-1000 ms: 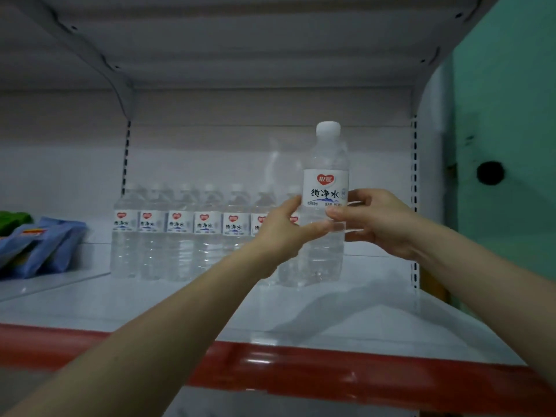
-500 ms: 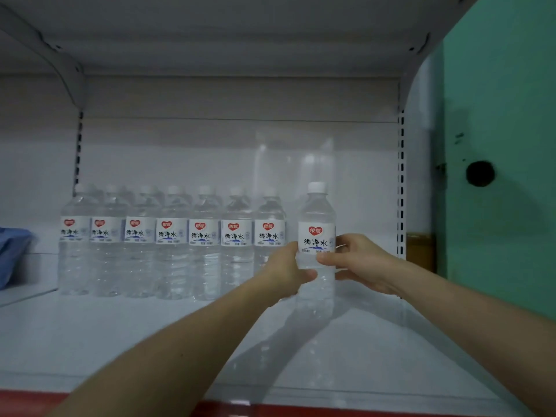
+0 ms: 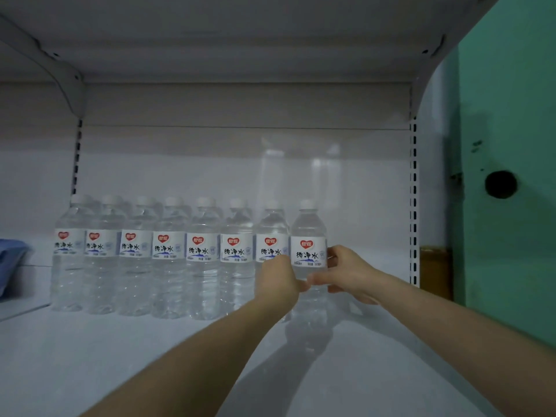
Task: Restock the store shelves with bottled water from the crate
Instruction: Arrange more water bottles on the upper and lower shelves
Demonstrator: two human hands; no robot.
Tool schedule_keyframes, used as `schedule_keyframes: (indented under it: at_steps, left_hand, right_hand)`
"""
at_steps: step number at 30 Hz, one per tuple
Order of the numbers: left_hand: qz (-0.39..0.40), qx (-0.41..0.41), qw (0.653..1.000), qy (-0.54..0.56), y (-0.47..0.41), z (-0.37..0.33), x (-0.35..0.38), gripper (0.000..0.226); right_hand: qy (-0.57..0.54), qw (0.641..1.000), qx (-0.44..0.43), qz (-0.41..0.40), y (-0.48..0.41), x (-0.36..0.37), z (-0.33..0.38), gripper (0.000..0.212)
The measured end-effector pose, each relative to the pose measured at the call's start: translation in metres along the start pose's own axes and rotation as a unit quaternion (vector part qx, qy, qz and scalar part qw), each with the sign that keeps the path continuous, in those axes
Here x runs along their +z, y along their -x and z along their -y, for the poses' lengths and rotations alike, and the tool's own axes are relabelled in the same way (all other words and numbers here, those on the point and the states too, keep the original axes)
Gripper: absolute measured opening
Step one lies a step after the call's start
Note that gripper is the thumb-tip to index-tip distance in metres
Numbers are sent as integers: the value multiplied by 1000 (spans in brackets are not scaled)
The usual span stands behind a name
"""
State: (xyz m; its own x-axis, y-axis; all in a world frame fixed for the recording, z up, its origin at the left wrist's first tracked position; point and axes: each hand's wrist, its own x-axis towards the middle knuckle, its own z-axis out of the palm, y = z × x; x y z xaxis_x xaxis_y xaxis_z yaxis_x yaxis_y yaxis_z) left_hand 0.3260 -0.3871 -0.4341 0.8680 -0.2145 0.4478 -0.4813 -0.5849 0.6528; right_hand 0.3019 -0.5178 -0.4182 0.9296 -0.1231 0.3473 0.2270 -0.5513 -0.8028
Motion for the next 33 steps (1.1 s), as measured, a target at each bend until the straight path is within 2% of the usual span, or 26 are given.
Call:
schedule_keyframes:
  at_steps: [8,11,14,19,23,26,30,33]
  left_hand:
    - [22,-44,998,-35,-20,6,9,33]
    - [25,-42,998,-39,-24,5,9,31]
    - [21,-42,998,-38,-22,5,11,28]
    - [19,-49,997,-60,-13,1,8,22]
    - [18,-7,997,-70,2,-2,-4,25]
    - [8,17,997,-79,17,-3,-16,23]
    - [-13,35,999,-6,44,-3,-35,28]
    - [-45,68,992,96,76,-5,-54,29]
  right_hand:
    - [3,1000,9,14,-18,5,-5,45]
    - [41,999,12,13,-20,5,-1,30]
    - [75,997,33,2,-21,7,3,25]
    - [106,993,50,-33,-17,19,5,37]
    - [118,990,62,-35,-2,21,15,40]
    - [130,988,55,-60,15,19,25,33]
    - [120,986,3,-115,46,28,45,11]
    - [78,986,-58,-139,73,42,62,29]
